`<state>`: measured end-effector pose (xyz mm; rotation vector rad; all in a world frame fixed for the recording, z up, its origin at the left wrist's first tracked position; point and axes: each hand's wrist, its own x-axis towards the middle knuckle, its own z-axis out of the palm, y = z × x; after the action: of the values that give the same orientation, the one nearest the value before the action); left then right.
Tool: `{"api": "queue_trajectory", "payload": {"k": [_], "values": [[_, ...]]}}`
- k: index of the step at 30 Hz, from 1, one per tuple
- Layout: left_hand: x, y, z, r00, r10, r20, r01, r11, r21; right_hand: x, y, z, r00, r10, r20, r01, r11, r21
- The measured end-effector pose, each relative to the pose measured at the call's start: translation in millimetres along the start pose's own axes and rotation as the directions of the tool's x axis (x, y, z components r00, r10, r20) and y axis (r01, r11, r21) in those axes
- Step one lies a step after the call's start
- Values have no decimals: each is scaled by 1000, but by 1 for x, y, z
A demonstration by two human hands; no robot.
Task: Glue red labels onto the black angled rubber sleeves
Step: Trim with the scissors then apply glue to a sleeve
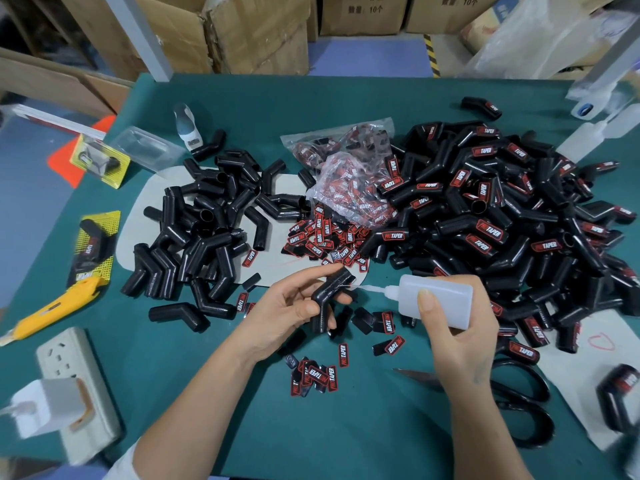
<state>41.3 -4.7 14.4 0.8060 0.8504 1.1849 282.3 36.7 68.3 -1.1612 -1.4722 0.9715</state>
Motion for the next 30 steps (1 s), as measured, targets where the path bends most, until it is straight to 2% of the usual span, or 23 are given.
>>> {"api": "queue_trajectory", "payload": {"k": [20,24,27,30], "values": [[0,2,3,999,19,-34,-18,999,27,-1,8,1,1000,-9,-13,9,1000,0],[0,6,4,999,42,-25,-42,999,-3,6,17,-4,978,164,-128,-134,967,215],[-1,6,1,998,42,-50,-42,999,1,11,20,-4,970,235,-62,-190,892,409],[-1,3,-4,997,44,-69,-48,998,-48,15,22,-4,955,295,-13,-243,812,531]]}}
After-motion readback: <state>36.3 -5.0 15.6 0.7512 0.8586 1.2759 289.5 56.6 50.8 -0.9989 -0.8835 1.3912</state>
